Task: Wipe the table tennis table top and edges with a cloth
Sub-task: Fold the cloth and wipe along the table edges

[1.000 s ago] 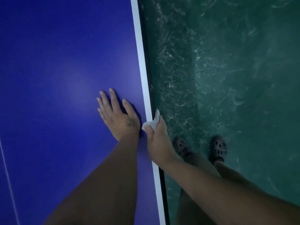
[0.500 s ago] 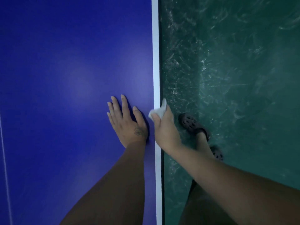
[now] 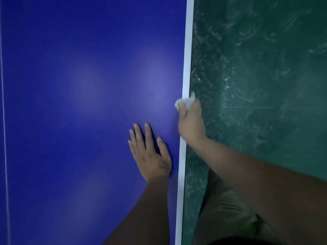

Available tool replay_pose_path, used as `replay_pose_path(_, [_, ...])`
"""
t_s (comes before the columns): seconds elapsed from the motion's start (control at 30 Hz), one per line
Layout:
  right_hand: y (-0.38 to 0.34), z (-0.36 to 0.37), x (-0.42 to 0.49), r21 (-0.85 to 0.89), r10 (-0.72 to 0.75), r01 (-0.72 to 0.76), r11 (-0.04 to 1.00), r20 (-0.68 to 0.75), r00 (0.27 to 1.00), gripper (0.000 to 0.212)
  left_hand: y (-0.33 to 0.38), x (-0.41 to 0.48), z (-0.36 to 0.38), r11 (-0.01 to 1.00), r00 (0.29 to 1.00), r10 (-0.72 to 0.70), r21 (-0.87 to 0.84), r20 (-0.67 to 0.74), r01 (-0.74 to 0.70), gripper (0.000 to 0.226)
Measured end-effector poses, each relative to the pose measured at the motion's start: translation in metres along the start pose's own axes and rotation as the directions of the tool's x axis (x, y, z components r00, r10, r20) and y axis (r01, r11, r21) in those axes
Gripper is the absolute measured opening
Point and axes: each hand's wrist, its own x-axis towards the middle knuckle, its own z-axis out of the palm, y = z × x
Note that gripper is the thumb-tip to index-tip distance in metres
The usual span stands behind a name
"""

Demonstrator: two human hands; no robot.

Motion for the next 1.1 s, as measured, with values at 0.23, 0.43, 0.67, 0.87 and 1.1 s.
replay_pose_path(0.23, [0.011, 0.003, -0.017, -0.018, 0.077, -0.076, 0.997, 0.021, 0.997, 0.062, 0.003, 0.002, -0.001, 1.0, 0.999, -0.011, 0.01, 0.04, 0.011, 0.059])
replay_pose_path(0.43, [-0.045, -0.019, 0.076, -0.08, -0.022, 0.027, 0.996, 0.066, 0.998, 0.054, 0.006, 0.003, -0.002, 1.0, 0.999, -0.007, 0.014, 0.037, 0.006, 0.059])
replay_pose_path(0.67, [-0.03, -0.024, 0.048, -0.064, -0.042, 0.05, 0.997, 0.121, 0.992, 0.066, 0.03, 0.034, -0.002, 0.992, 0.998, -0.022, -0.126, 0.058, 0.03, 0.056])
replay_pose_path(0.87, [-0.035, -0.01, 0.043, 0.111, 0.067, -0.072, 0.991, 0.045, 0.997, 0.067, 0.093, 0.18, 0.027, 0.95, 0.991, 0.135, -0.285, -0.004, -0.13, 0.048])
replay_pose_path(1.1, [-0.106, -0.018, 0.161, 0.107, 0.012, -0.011, 0.994, -0.007, 1.0, 0.054, 0.166, 0.344, 0.069, 0.963, 0.983, 0.184, -0.205, 0.025, -0.175, 0.057])
